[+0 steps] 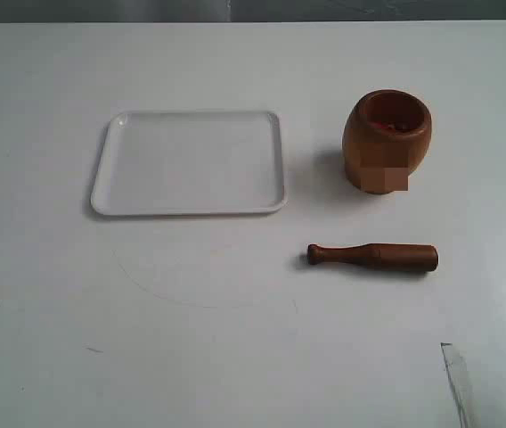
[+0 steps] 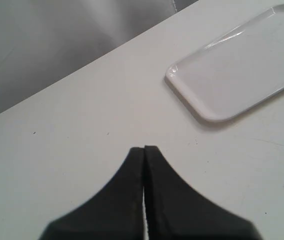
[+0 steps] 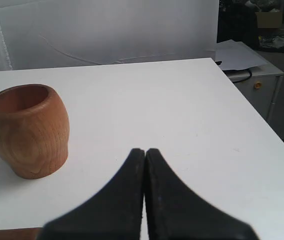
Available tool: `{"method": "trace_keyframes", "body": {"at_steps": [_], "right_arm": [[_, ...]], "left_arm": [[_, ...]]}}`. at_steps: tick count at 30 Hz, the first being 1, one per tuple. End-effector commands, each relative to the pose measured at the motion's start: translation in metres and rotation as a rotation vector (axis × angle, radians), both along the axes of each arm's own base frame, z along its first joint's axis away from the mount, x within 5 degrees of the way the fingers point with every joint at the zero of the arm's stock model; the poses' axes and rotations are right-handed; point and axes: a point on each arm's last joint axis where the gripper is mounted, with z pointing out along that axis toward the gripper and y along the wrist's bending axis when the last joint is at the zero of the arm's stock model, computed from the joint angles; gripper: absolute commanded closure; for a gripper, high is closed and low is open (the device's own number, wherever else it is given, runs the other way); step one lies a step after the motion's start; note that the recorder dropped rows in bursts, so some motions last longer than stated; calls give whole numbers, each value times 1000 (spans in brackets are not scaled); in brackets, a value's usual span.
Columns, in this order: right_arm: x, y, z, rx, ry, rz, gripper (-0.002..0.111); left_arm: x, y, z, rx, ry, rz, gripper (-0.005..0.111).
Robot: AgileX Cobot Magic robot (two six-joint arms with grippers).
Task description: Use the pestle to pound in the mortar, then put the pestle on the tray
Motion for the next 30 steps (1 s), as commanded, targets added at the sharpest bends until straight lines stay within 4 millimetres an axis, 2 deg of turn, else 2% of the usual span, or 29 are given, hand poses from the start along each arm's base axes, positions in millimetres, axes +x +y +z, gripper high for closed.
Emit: {"method": "trace_keyframes", "body": {"at_steps": [1,30], "right_arm": [[0,0,-1,-8,-2,3,108],[0,0,0,-36,-6,5,108]], "left_arm": [[0,-1,0,-15,-4,-6,107],[0,-1,0,-15,-4,-6,107]]}}
